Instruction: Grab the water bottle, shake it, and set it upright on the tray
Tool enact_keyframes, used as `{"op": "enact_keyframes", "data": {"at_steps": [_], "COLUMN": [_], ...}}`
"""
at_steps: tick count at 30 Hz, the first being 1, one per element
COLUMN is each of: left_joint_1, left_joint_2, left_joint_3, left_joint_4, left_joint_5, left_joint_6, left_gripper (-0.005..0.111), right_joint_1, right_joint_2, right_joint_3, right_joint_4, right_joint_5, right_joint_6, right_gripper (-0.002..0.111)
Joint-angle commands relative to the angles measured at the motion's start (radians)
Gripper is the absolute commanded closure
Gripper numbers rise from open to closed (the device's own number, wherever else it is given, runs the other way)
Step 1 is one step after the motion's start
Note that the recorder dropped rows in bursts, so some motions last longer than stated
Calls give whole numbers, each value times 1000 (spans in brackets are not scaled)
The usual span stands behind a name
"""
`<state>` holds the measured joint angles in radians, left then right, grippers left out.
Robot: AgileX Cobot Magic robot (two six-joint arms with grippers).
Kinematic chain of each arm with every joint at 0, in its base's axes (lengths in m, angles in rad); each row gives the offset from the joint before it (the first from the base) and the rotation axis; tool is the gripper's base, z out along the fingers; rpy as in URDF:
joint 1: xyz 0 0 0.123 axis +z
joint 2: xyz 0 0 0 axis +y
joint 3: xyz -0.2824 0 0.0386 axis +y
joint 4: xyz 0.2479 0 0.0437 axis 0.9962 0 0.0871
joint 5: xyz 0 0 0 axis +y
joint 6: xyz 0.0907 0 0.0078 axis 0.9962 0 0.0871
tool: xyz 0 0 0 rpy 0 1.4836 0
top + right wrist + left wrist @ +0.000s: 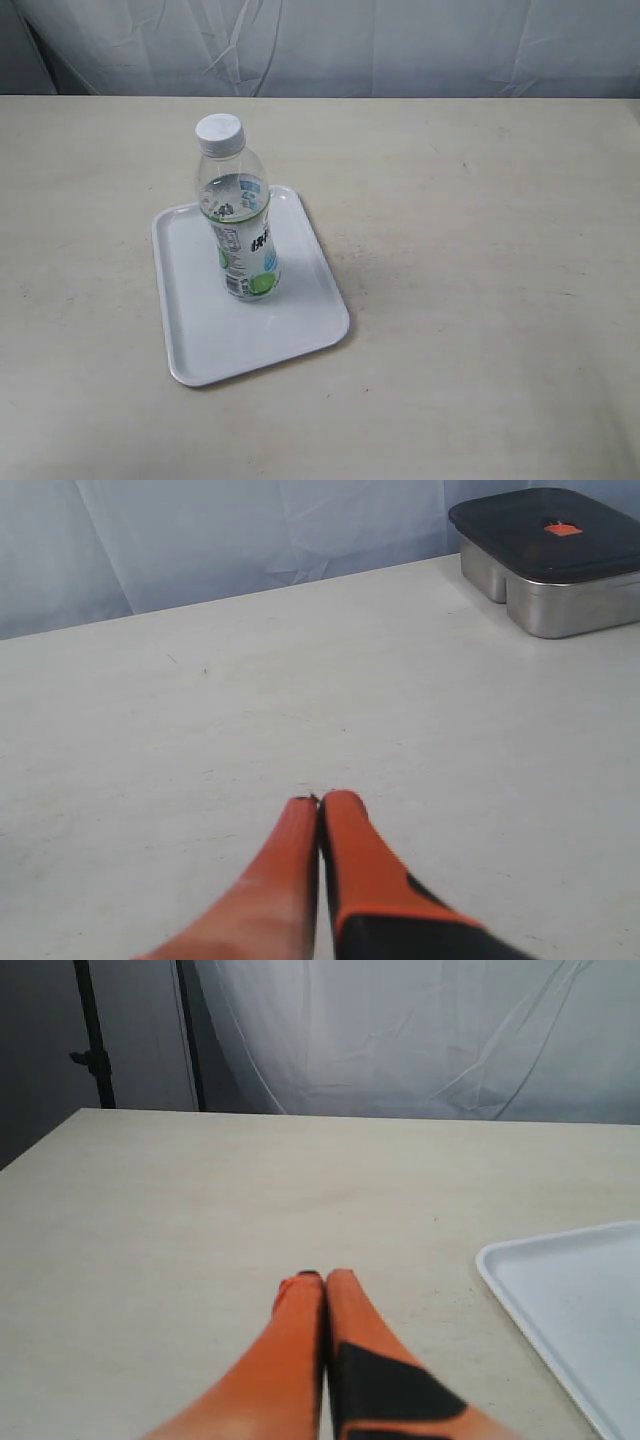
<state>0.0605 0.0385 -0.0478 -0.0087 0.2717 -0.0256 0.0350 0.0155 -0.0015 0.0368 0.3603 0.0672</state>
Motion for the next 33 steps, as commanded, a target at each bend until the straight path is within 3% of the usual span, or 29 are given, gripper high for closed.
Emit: {"op": "enact_keyframes", "data": {"at_steps": [1,25,29,33], "left_joint_1": [5,5,5,5], "left_joint_2": [-39,-39,-39,-39], "left_joint_3": [29,48,48,48], "left_joint_4": [-16,-21,-20,-20], "left_joint_5": [40,35,-59,-69], "left_joint_6": [9,26,26,26], "left_gripper": [107,107,107,107], "right_joint_1": [-5,-5,-5,-5], "right_joint_2": [-5,-5,-5,-5], "right_joint_3": [1,1,1,1], "right_joint_4": [0,0,0,0], "right_joint_5": [-6,-6,-6,-6], "right_joint_6": [-4,-4,-4,-4], "right_gripper": [104,104,104,104]}}
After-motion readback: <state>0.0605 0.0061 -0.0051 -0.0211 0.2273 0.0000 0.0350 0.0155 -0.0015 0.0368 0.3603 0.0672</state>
